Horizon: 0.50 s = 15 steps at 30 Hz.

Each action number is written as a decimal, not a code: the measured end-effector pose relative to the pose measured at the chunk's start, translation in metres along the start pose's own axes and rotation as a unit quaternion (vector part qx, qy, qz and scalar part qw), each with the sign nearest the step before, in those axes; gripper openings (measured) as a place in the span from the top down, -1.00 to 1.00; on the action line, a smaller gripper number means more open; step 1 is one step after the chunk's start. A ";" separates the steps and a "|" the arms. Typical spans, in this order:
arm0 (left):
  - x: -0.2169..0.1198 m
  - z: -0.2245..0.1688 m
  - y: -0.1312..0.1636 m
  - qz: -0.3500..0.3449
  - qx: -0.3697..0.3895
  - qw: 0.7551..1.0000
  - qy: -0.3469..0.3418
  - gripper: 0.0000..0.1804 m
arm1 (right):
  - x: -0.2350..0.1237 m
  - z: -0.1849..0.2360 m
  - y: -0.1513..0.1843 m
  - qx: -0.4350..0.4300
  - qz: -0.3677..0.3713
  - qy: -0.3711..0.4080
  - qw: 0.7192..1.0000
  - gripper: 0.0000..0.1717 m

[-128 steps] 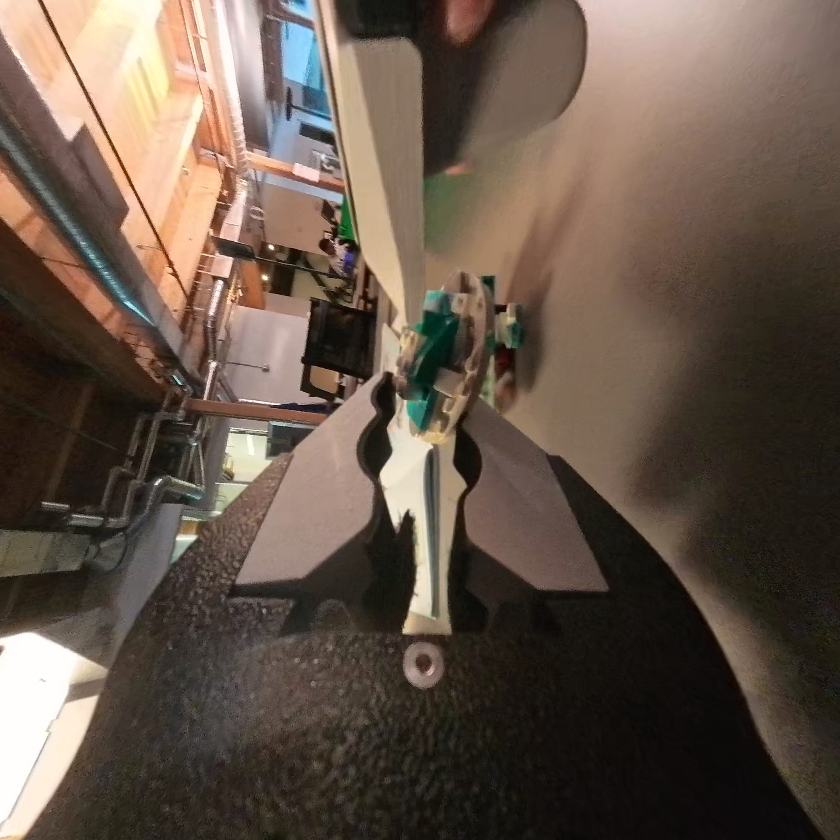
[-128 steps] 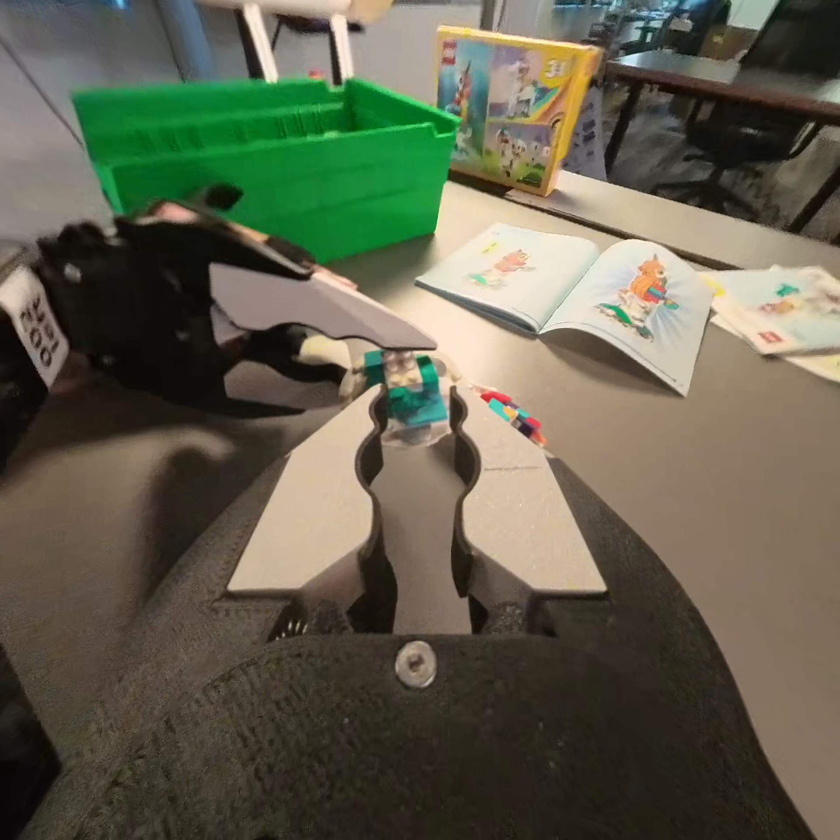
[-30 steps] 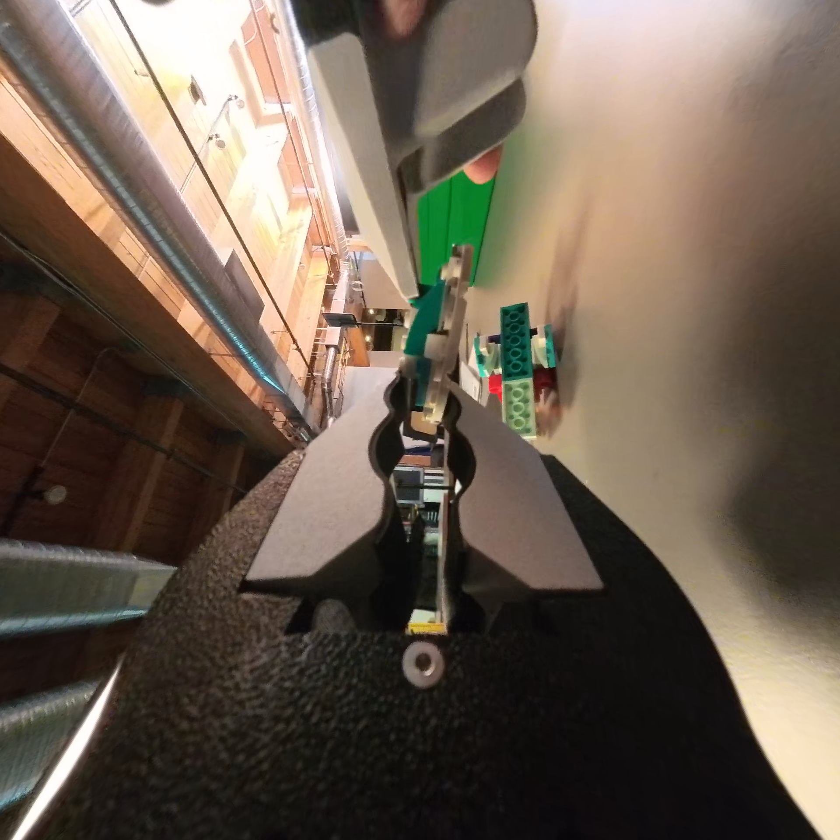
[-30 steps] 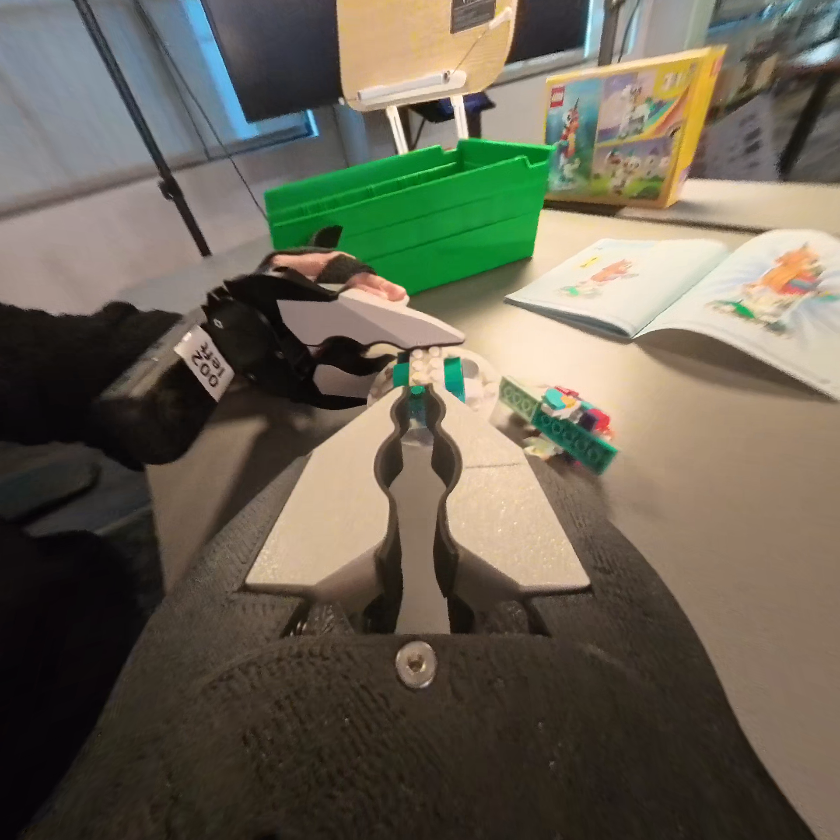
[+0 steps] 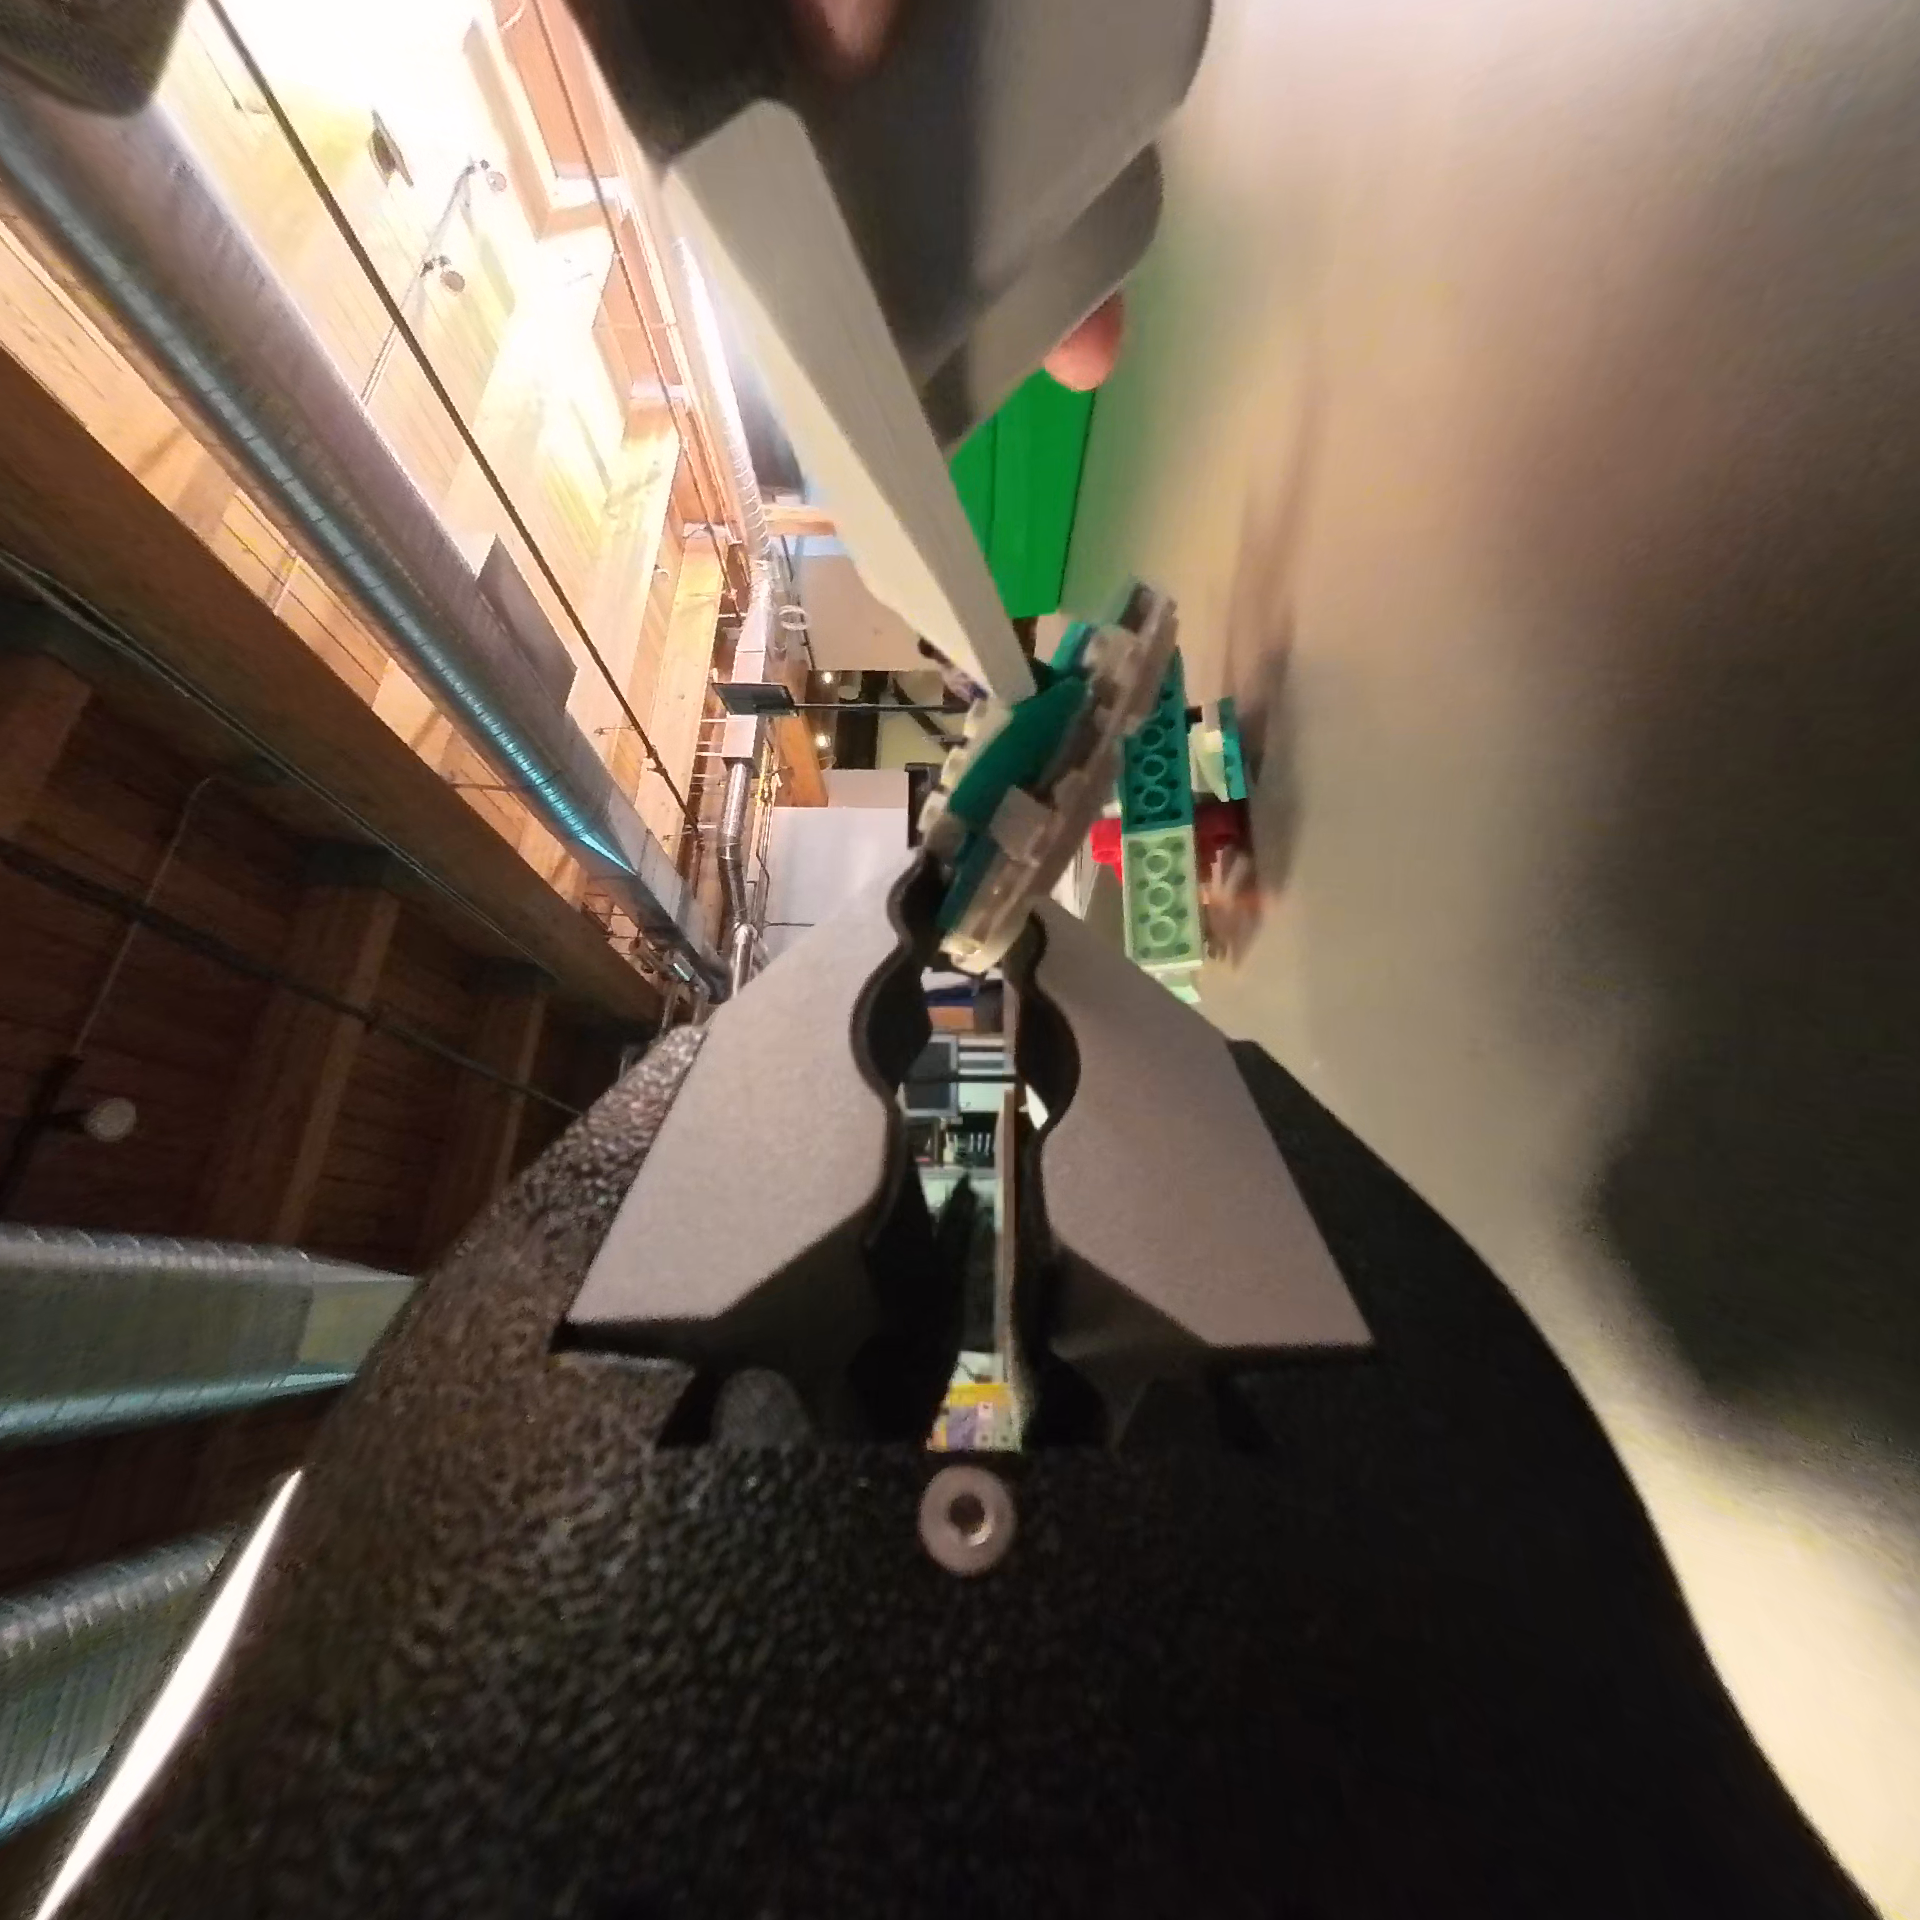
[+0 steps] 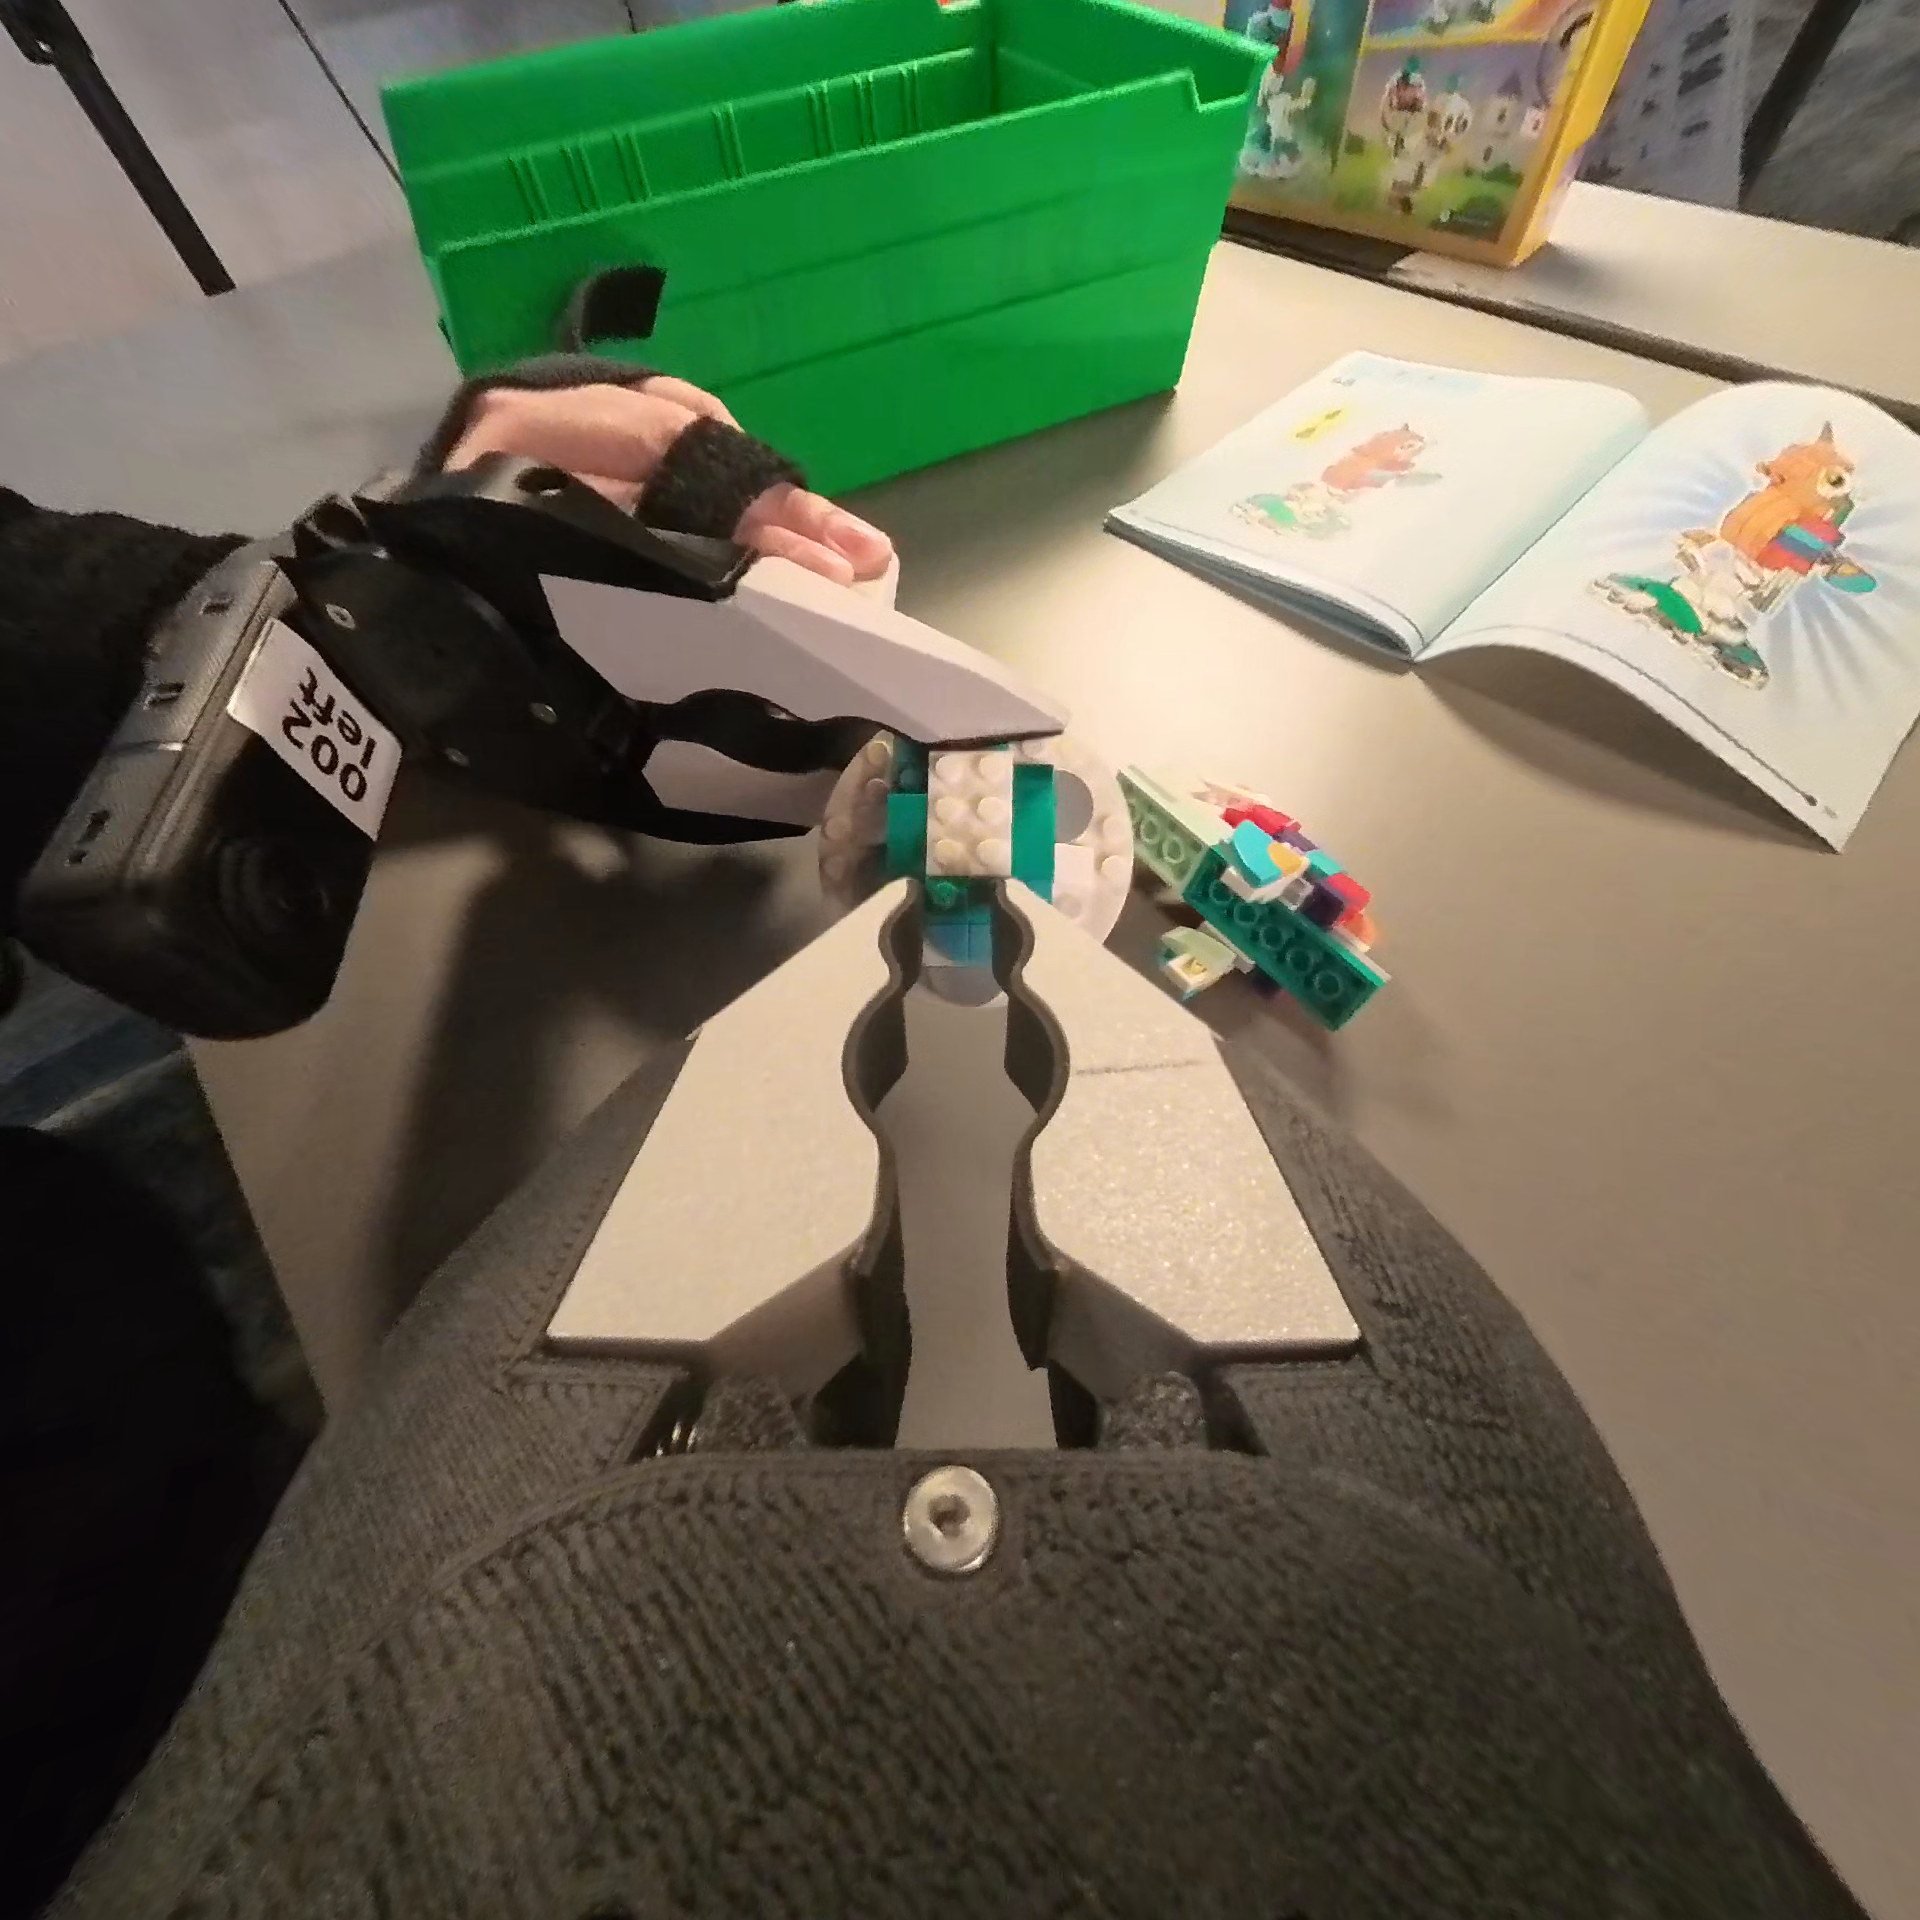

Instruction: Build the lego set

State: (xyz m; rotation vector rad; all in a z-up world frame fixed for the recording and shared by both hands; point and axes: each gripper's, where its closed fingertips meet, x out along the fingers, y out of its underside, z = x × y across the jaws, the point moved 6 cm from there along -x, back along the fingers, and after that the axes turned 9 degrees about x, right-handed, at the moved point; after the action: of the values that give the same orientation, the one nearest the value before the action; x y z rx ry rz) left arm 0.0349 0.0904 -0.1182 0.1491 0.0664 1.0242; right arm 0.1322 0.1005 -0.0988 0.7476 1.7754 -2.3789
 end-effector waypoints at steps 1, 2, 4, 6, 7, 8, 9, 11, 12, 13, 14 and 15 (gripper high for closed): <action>0.000 0.000 0.000 0.002 -0.002 1.000 0.001 0.93 | 0.000 0.001 -0.001 0.003 0.010 0.003 1.000 0.87; 0.000 0.000 0.000 0.004 -0.006 1.000 0.002 0.93 | 0.000 0.002 -0.002 0.004 0.020 0.008 1.000 0.87; 0.001 0.002 0.002 0.013 -0.010 1.000 -0.002 0.93 | -0.001 0.005 -0.006 0.000 0.032 0.027 0.999 0.86; 0.001 0.003 0.005 0.019 -0.013 1.000 -0.005 0.93 | -0.002 0.005 -0.010 0.003 0.037 0.047 0.998 0.87; 0.001 0.003 0.006 0.020 -0.016 1.000 -0.005 0.93 | -0.002 0.006 -0.011 0.010 0.038 0.051 0.998 0.87; 0.001 0.003 0.006 0.021 -0.016 1.000 -0.005 0.93 | -0.002 0.006 -0.012 0.016 0.037 0.054 0.998 0.88; 0.000 0.003 0.007 0.021 -0.015 1.000 -0.006 0.93 | -0.002 0.006 -0.012 0.019 0.036 0.055 0.998 0.89; 0.000 0.004 0.006 0.020 -0.013 1.000 -0.008 0.93 | -0.001 0.005 -0.012 0.024 0.037 0.054 0.998 0.88; -0.001 0.004 0.005 0.017 -0.013 1.000 -0.010 0.93 | -0.001 0.006 -0.012 0.025 0.036 0.051 0.998 0.88; -0.001 0.005 0.005 0.016 -0.013 1.000 -0.011 0.93 | 0.000 0.006 -0.012 0.026 0.035 0.048 0.998 0.87; -0.001 0.005 0.004 0.016 -0.011 1.000 -0.012 0.93 | 0.000 0.006 -0.012 0.025 0.037 0.045 0.998 0.87; -0.001 0.005 0.005 0.017 -0.009 1.000 -0.015 0.93 | 0.000 0.007 -0.012 0.022 0.040 0.045 0.998 0.87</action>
State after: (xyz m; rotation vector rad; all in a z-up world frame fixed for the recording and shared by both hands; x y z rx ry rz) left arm 0.0310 0.0910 -0.1122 0.1489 0.0279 1.0563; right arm 0.1254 0.0982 -0.0867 0.9271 1.6969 -2.3743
